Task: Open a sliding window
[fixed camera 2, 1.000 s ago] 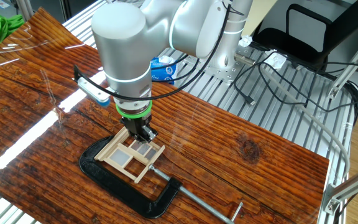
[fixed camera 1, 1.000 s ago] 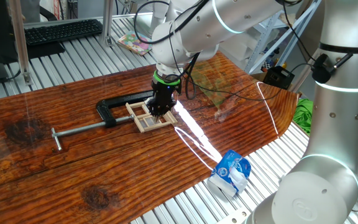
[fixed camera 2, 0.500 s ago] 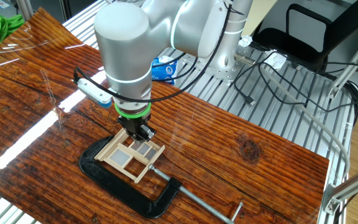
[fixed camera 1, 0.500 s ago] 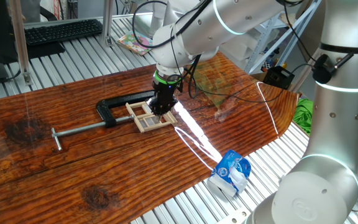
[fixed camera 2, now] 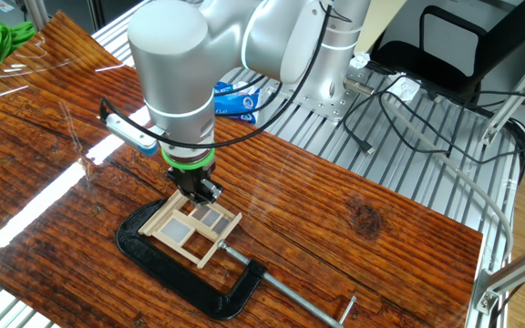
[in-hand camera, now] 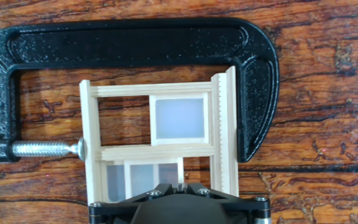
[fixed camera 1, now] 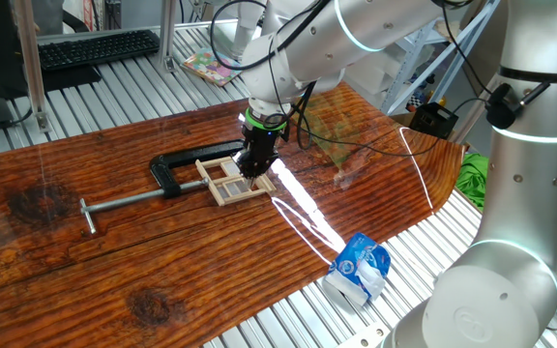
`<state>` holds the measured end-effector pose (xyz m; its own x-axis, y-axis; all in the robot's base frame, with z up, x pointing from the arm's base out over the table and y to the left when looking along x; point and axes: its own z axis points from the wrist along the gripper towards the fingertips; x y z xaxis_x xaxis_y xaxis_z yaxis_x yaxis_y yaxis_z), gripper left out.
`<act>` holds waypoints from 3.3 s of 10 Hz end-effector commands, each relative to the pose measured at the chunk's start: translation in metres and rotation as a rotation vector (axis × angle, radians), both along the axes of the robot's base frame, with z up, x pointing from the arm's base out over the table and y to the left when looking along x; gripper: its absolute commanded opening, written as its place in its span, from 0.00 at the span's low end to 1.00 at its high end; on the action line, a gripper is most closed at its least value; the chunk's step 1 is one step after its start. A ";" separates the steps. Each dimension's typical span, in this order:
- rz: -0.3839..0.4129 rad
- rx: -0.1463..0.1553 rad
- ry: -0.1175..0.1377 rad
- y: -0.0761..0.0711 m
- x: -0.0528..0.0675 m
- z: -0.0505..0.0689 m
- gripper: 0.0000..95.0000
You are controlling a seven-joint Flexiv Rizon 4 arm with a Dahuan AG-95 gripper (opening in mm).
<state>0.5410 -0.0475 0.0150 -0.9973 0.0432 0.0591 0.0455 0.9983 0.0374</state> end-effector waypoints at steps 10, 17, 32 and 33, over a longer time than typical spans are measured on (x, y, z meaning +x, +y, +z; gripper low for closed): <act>0.038 -0.005 -0.005 -0.009 -0.002 -0.001 0.00; 0.037 -0.016 -0.019 -0.009 -0.002 -0.003 0.00; 0.023 -0.001 -0.037 -0.009 -0.003 -0.008 0.00; 0.020 -0.001 -0.036 -0.009 -0.003 -0.008 0.00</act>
